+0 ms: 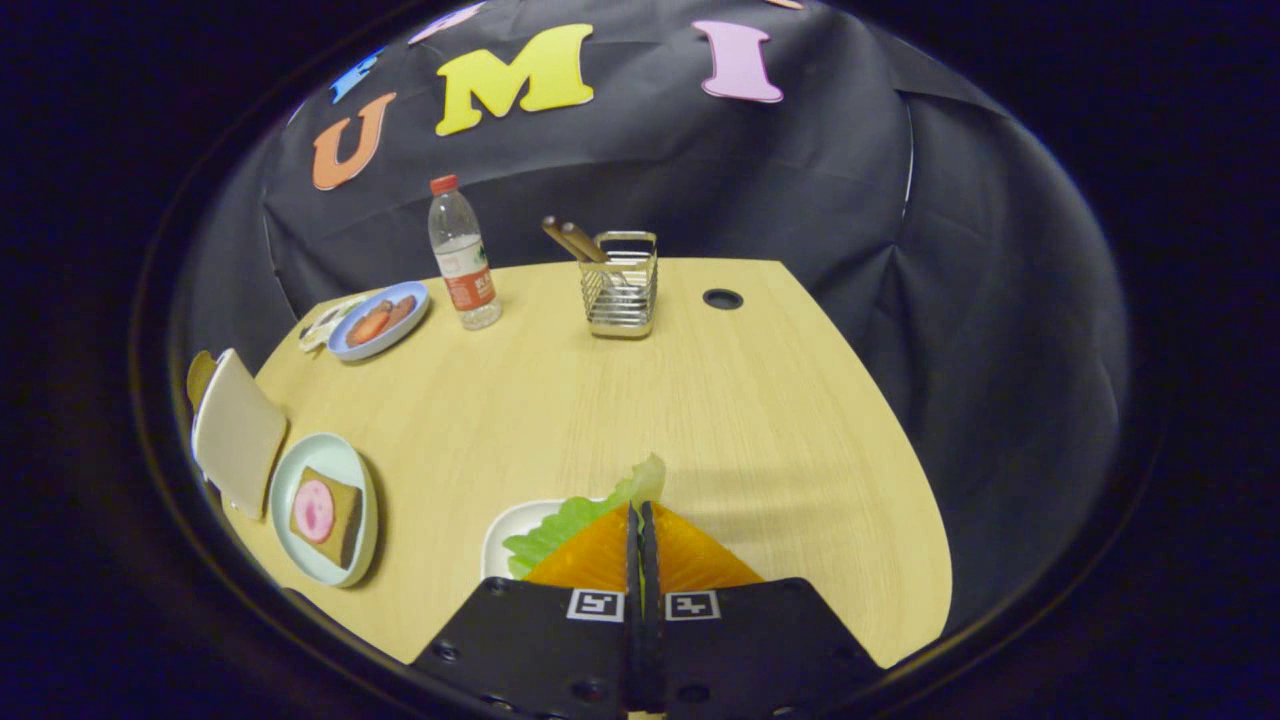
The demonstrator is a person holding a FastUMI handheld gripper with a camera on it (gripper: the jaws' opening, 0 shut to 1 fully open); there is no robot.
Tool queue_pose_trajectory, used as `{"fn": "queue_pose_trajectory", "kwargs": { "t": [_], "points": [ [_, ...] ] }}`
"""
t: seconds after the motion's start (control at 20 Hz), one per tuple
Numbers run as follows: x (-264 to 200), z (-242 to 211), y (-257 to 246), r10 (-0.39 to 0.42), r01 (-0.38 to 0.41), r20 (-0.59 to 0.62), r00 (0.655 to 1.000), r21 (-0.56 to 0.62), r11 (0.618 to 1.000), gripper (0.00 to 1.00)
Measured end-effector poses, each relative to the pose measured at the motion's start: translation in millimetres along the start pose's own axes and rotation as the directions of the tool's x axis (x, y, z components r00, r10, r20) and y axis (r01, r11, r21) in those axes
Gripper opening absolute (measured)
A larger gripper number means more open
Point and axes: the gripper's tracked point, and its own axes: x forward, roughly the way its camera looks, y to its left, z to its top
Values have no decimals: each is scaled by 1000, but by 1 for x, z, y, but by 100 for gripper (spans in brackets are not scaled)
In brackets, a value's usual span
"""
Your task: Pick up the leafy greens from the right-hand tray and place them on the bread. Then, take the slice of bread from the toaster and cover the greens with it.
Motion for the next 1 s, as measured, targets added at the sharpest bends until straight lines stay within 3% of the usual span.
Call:
{"fn": "queue_pose_trajectory", "kwargs": {
  "t": [0.45, 1.0],
  "points": [
    [-73, 21, 42, -37, 35, 111, 993, 19, 999, 0],
    [-154, 1, 154, -6, 13, 190, 982, -37, 999, 0]
  ]
}}
